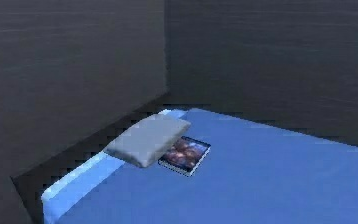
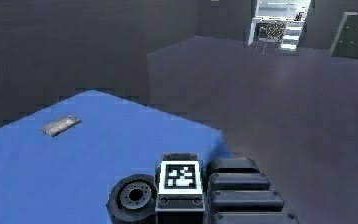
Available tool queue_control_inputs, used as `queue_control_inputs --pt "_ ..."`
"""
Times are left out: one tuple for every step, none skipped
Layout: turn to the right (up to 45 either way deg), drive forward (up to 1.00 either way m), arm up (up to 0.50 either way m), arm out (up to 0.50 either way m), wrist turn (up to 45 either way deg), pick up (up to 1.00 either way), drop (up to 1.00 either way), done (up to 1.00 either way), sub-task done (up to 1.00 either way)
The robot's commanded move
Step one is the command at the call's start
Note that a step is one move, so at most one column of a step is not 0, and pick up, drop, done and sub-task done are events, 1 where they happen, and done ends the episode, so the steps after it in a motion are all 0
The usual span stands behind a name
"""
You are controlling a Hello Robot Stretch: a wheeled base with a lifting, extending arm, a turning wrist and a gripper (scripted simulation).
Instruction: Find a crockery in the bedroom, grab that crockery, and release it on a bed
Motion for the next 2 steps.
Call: queue_control_inputs --pt "45.0 0.00 0.00 0.00 0.0 0.00 0.00 0.00 0.00" --pt "45.0 0.00 0.00 0.00 0.0 0.00 0.00 0.00 0.00"
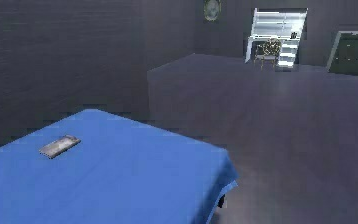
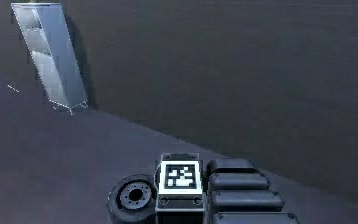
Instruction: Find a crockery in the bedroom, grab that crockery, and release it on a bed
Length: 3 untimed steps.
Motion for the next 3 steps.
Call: queue_control_inputs --pt "12.0 0.00 0.00 0.00 0.0 0.00 0.00 0.00 0.00" --pt "-45.0 0.00 0.00 0.00 0.0 0.00 0.00 0.00 0.00" --pt "-45.0 0.00 0.00 0.00 0.0 0.00 0.00 0.00 0.00"
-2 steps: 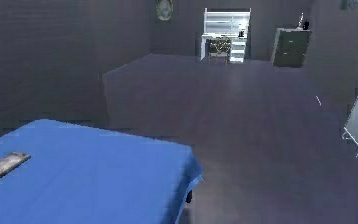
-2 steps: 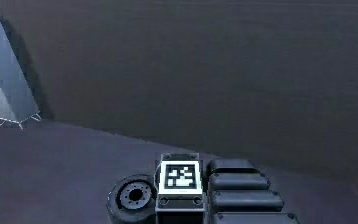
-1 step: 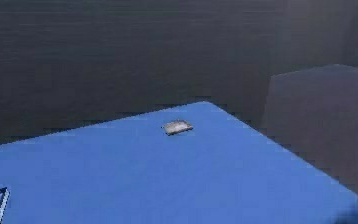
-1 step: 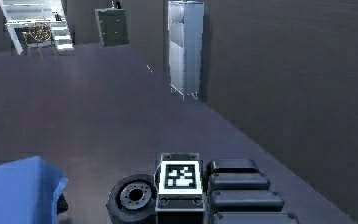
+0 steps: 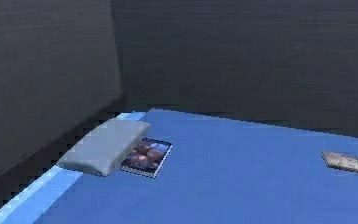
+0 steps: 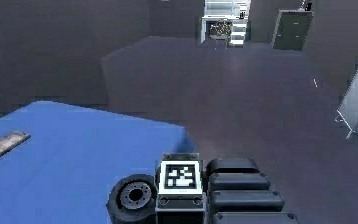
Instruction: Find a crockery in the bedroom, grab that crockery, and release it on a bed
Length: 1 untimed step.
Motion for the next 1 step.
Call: queue_control_inputs --pt "-45.0 0.00 0.00 0.00 0.0 0.00 0.00 0.00 0.00"
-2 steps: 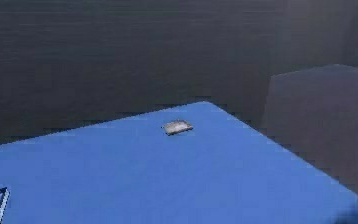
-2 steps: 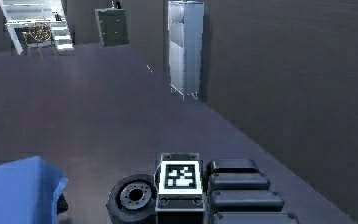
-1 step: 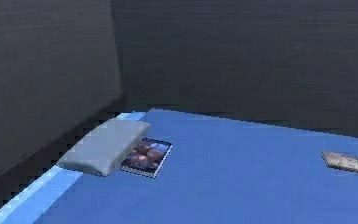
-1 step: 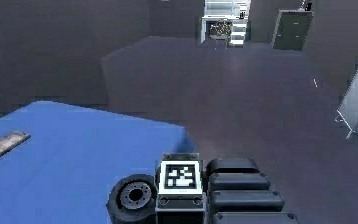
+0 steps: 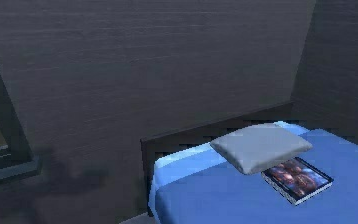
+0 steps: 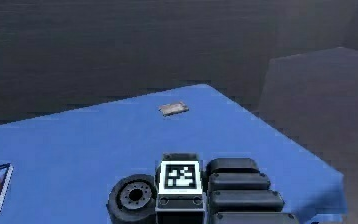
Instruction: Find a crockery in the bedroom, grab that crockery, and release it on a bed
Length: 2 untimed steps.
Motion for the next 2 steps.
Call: queue_control_inputs --pt "-6.0 0.00 0.00 0.00 0.0 0.00 0.00 0.00 0.00" --pt "0.0 0.00 0.00 0.48 0.0 0.00 0.00 0.00 0.00"
